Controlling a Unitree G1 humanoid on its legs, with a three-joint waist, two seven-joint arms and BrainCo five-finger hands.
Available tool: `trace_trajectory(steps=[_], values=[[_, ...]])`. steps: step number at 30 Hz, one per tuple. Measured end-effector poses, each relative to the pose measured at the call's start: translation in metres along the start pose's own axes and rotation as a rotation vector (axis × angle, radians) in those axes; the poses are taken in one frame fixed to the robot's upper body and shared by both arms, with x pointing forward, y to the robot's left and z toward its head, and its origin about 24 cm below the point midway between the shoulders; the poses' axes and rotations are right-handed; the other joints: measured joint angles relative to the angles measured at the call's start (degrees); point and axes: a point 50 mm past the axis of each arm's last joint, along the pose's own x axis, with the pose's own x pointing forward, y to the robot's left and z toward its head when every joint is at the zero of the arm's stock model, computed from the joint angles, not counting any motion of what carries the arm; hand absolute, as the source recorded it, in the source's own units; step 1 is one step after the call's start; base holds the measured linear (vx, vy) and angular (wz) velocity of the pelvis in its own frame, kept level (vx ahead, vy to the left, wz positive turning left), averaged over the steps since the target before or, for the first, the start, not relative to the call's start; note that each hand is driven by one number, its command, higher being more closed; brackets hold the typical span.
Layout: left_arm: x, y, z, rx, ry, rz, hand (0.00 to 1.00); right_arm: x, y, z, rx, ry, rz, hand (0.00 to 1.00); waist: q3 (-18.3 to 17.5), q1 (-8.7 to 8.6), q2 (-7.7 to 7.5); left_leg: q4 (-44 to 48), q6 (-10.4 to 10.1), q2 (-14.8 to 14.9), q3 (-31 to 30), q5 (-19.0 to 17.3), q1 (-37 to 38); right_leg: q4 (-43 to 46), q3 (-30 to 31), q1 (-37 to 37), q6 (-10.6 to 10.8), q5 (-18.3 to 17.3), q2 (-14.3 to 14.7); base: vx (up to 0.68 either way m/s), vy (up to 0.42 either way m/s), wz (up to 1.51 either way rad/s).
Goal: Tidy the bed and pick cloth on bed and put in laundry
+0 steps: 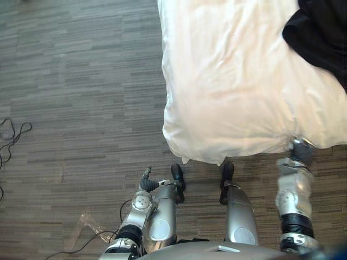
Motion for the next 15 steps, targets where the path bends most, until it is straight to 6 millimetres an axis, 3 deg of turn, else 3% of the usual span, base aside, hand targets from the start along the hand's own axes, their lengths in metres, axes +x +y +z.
trace_trajectory(steps=[4,8,9,11,15], values=[[0.003,-0.003,0.009,-0.021,-0.024,-0.021,0.0,0.002,-0.015,0.007,-0.021,-0.011,-0.04,1.0,0.0,-0.36,-0.02,0.4,-0.4,1.1,1.3,-1.0,1.3,0.1,1.2,0.6,0.0,0.0,1.0,0.01,-0.002,-0.21],[0.003,-0.009,0.014,-0.016,-0.036,-0.042,0.0,-0.001,-0.012,0.011,-0.026,-0.026,-0.034,1.0,0.0,0.0,0.03,0.3,-0.4,1.4,1.1,-1.0,1.4,0.1,0.7,0.9,0.0,-0.2,1.2,0.01,-0.01,0.03],[0.003,-0.01,0.013,-0.015,-0.033,-0.041,0.0,-0.001,-0.011,0.013,-0.025,-0.036,-0.031,0.0,-0.1,0.0,-0.01,0.3,-0.4,1.4,1.1,-1.0,1.7,0.1,0.7,1.1,0.0,-0.2,1.2,0.0,0.0,0.0],[0.003,-0.01,0.011,-0.015,-0.025,-0.041,0.0,-0.003,-0.012,0.015,-0.044,-0.048,-0.031,0.0,-0.3,0.08,-0.2,-0.1,-0.4,1.4,1.0,-1.0,2.9,-0.4,0.1,2.7,0.1,-0.3,1.2,0.04,0.006,0.08],[-0.005,-0.015,-0.011,-0.002,0.06,-0.058,0.0,-0.032,-0.038,-0.017,-0.114,0.073,-0.105,0.0,-5.6,0.05,-1.56,-2.6,-0.6,1.1,1.1,-0.8,7.7,-3.2,-1.5,7.9,0.1,-0.4,1.4,0.12,0.017,0.04]])
